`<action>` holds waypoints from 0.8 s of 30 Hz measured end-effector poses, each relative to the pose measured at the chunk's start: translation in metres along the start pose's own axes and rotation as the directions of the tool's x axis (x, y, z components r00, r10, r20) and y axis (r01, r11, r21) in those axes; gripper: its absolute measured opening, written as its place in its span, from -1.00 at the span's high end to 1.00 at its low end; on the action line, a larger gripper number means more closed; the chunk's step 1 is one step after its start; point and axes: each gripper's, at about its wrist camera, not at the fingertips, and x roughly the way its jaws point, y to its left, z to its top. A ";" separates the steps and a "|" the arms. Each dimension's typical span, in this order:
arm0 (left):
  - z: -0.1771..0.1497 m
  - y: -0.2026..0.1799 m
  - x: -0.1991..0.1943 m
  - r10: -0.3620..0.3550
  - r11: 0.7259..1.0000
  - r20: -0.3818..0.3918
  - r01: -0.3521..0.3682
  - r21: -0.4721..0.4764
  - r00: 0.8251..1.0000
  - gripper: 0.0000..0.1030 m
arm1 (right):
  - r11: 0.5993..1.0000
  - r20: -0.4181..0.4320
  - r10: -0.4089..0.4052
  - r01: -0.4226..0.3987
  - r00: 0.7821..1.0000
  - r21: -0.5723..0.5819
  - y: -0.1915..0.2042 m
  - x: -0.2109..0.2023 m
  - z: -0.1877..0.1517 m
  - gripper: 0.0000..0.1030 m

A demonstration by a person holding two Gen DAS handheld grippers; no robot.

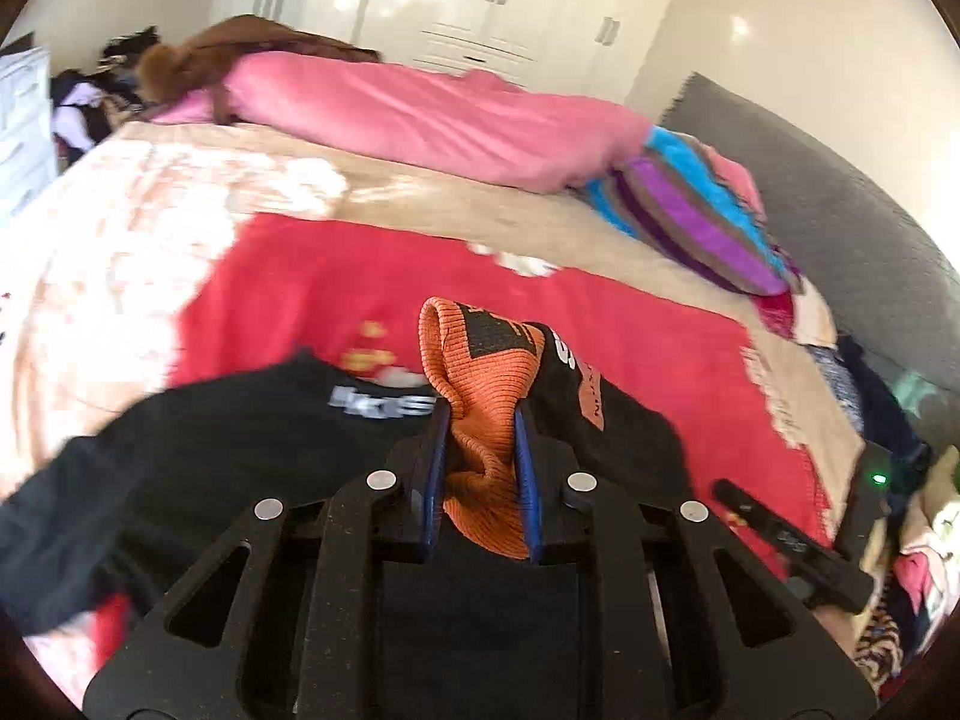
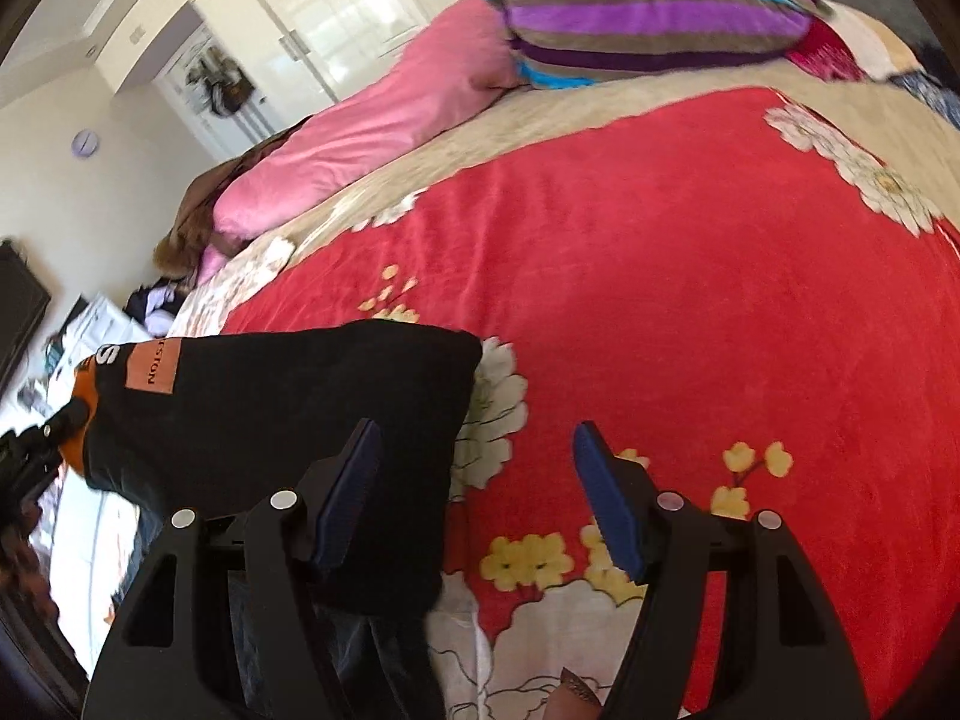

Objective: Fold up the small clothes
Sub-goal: 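Lay the held sleeve across the shirt front with the left tool, open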

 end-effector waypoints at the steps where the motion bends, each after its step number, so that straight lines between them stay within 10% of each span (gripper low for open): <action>1: 0.000 0.012 -0.001 0.020 1.000 -0.003 -0.020 -0.006 1.000 0.75 | 1.000 0.001 0.001 -0.001 1.000 -0.018 0.004 0.001 -0.001 -0.27; 24: -0.057 0.132 0.026 0.156 0.981 -0.097 -0.166 -0.103 0.983 0.74 | 0.919 -0.058 0.005 -0.028 0.998 -0.392 0.118 0.049 -0.032 -0.27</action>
